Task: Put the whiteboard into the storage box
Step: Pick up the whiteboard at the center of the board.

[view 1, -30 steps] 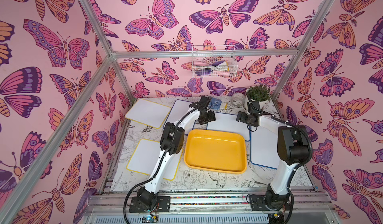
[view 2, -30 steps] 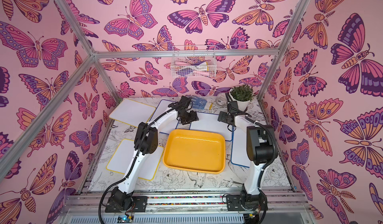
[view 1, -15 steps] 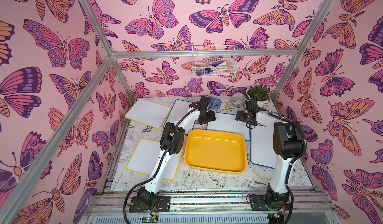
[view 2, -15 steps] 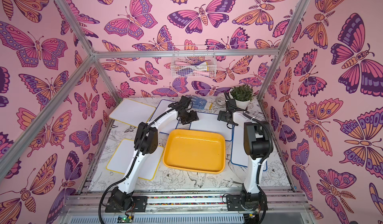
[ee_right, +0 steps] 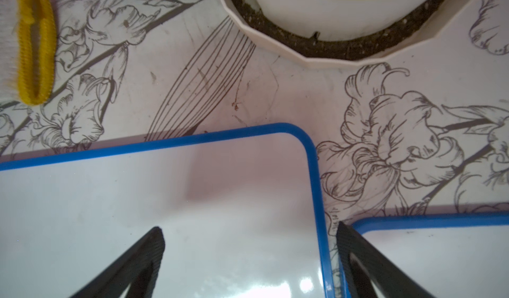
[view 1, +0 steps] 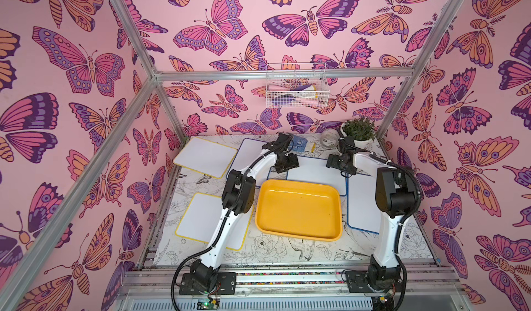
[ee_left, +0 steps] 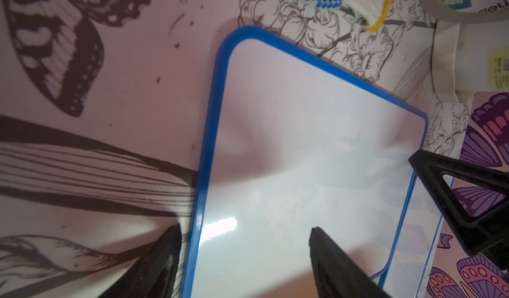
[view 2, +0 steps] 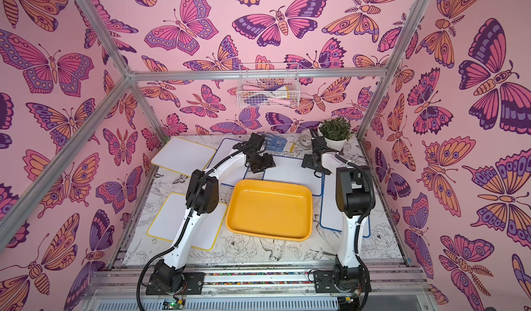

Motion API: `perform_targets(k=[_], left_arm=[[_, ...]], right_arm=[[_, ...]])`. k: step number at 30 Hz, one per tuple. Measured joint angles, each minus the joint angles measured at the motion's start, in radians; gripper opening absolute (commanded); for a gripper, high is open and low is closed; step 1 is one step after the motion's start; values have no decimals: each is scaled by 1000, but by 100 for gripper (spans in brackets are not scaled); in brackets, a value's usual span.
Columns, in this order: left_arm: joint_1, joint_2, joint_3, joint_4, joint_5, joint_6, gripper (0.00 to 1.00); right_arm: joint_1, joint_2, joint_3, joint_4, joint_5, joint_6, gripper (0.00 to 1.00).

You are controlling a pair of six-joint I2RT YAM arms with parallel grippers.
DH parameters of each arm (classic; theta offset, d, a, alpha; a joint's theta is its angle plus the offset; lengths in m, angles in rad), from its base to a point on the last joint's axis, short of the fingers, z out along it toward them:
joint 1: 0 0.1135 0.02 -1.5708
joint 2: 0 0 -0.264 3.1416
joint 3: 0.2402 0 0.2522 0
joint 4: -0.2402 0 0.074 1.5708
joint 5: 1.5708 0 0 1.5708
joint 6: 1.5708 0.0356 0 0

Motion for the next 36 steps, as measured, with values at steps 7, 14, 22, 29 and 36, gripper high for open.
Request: perform_targets(k=[7,14,22,29,36], left_arm=[[0,-5,-10,10,0,-2,76],[1,-10,-21,19,0,-7,76],[12,-39,-71,33,-6,-7,76],[43,-79,-139,40,-28,-6,76],[59,-86,-150,43,-40,-3,76]], right_arm=[[0,39,29,-29,-3,11,99],[-2,53,57,-49,-19,11,100],[-5,19,0,13,-102,29,100],[11,16,-5,63,-187,84,100],[29,6,-26,87,-186,94,100]])
